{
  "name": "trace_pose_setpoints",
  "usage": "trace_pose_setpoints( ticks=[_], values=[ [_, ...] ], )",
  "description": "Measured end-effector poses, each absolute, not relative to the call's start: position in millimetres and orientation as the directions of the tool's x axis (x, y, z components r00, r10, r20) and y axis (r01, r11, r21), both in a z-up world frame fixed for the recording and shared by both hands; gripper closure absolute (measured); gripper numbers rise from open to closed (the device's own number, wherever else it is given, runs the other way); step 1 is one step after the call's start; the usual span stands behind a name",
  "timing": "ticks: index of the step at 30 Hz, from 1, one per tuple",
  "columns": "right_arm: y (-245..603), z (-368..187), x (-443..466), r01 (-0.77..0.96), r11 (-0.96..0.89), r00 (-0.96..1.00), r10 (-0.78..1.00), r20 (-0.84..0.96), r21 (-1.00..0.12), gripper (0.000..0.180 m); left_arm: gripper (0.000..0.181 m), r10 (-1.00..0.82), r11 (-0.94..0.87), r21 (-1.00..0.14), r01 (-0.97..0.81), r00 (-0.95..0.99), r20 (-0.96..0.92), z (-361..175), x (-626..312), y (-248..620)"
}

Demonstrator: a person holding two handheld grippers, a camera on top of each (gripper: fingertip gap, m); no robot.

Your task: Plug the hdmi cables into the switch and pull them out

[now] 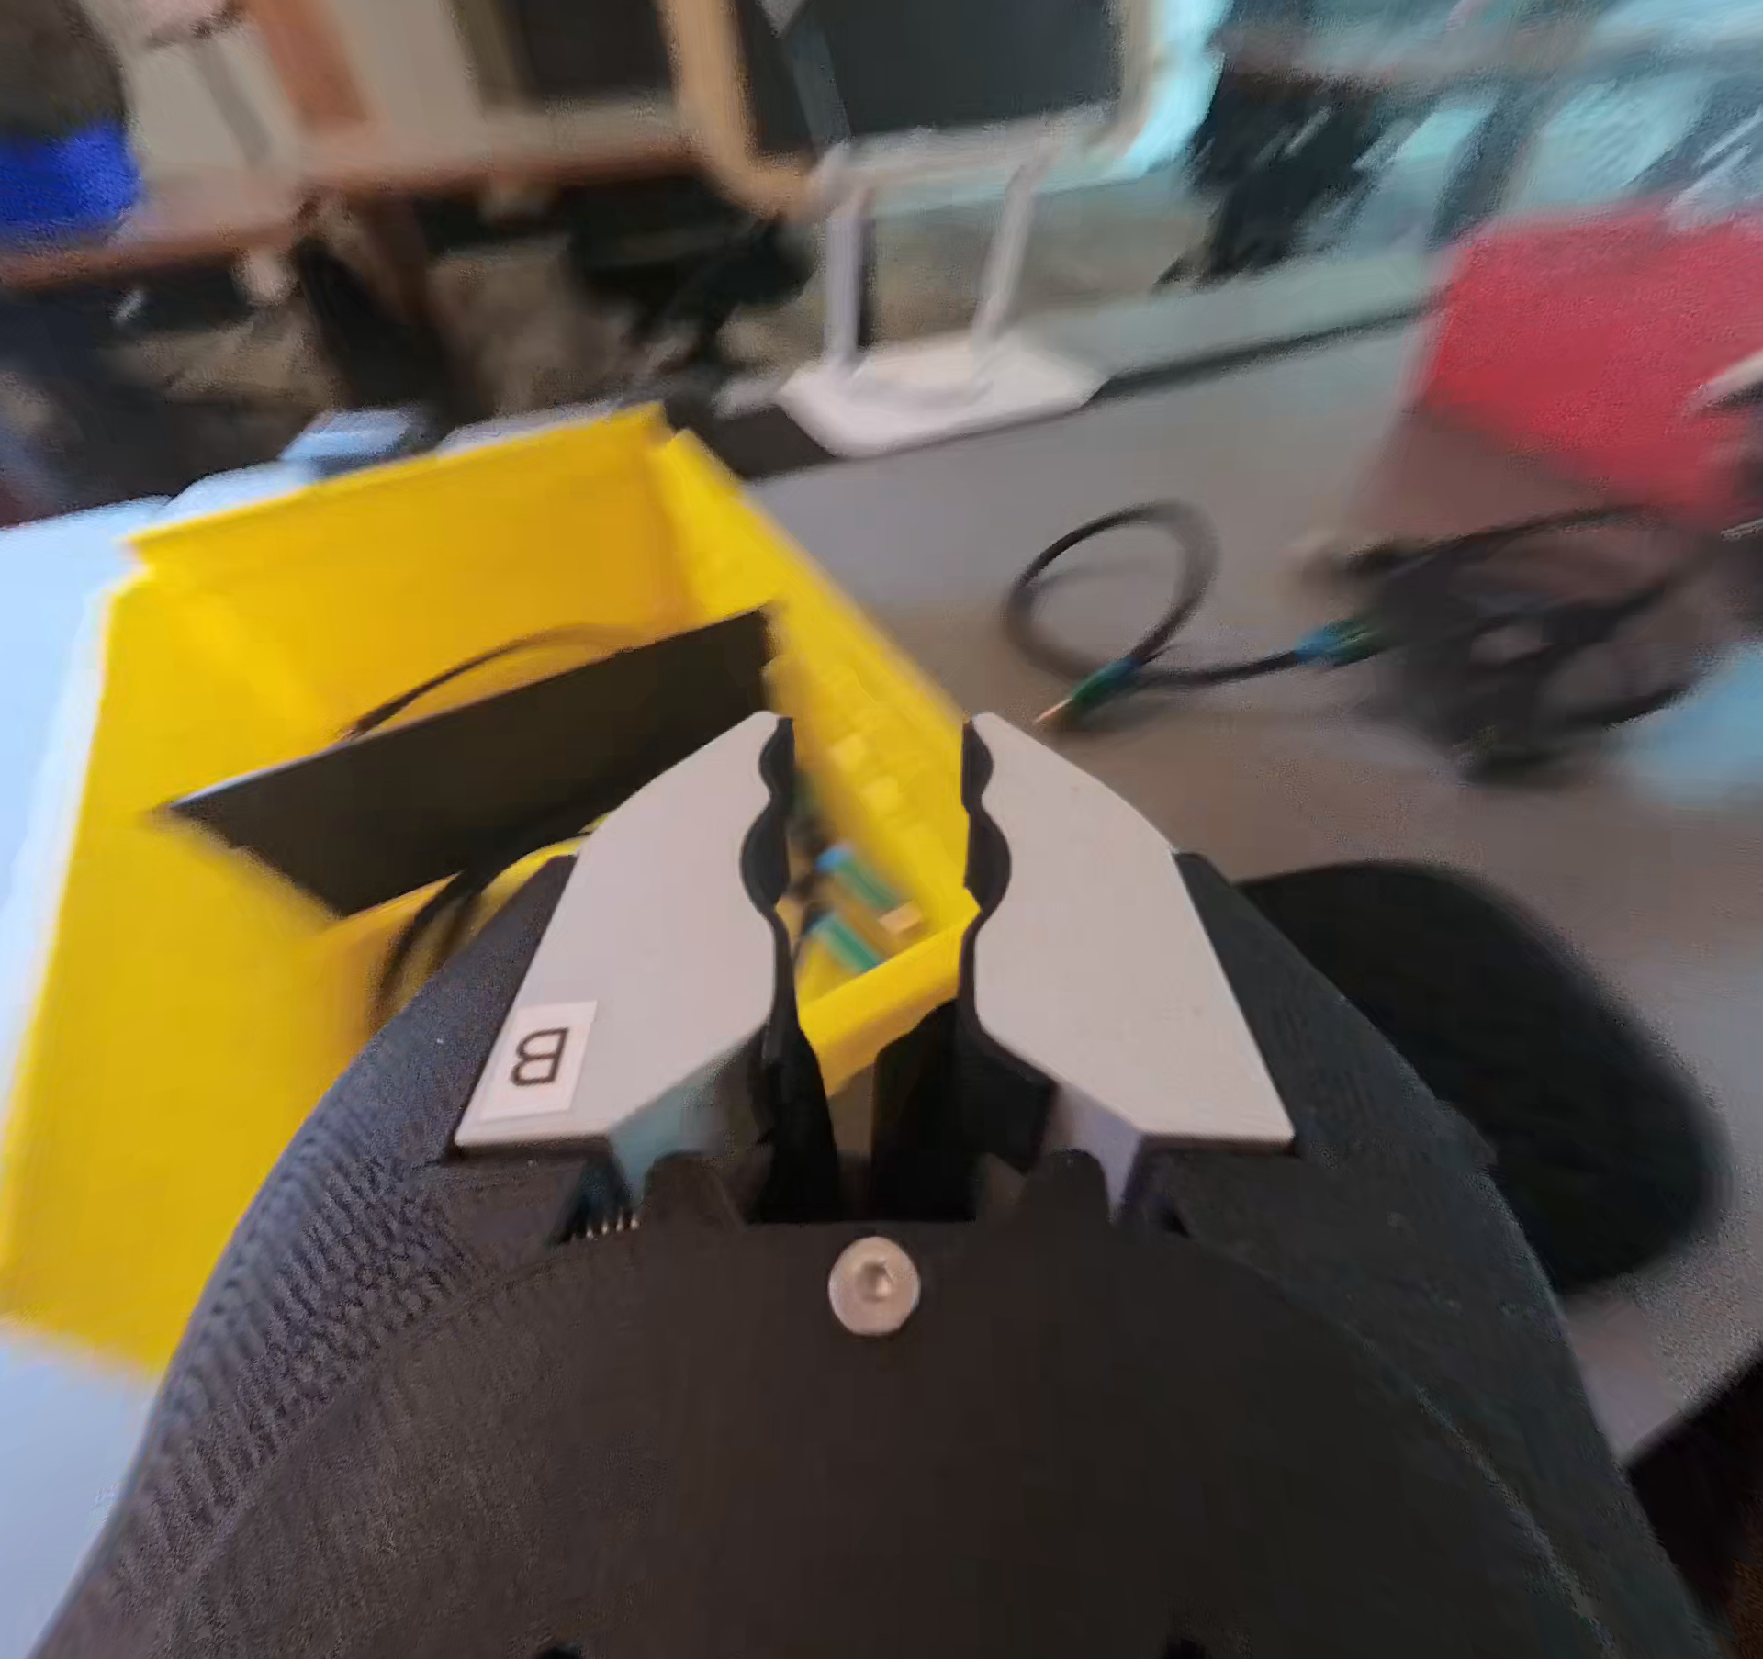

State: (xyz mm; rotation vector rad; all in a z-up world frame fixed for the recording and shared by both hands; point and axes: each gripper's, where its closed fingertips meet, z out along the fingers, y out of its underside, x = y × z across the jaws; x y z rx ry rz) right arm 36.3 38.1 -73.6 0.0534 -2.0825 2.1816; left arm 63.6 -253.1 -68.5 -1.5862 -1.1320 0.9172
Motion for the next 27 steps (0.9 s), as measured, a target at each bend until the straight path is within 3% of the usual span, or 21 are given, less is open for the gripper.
trace_pose_setpoints(
  ticks=[4, 8, 13, 19, 27],
  values=[
    [37, -75, 38, -0.117, -0.039, -0.992, 0.060, 0.115, -0.992, 0.133, 0.151, 0.923, -0.382, -0.717, 0.583, 0.213, -0.319, -117, 30, -325],
    [38, -74, 34, -0.139, -0.038, -0.987, 0.082, 0.135, -0.990, 0.134, 0.153, 0.928, -0.282, -0.420, 0.863, 0.133, -0.349, -165, 16, -372],
    [40, -72, 34, -0.145, -0.041, -0.986, 0.085, 0.141, -0.989, 0.135, 0.153, 0.924, -0.194, -0.247, 0.949, 0.092, -0.372, -198, 7, -406],
    [36, -78, 38, -0.202, 0.010, -0.976, 0.083, 0.203, -0.979, 0.135, 0.175, 0.917, -0.217, -0.233, 0.948, 0.117, -0.382, -196, 6, -405],
    [36, -79, 38, -0.224, 0.015, -0.970, 0.090, 0.224, -0.975, 0.136, 0.175, 0.905, -0.243, -0.475, 0.846, 0.022, -0.425, -129, 7, -394]
  ],
)
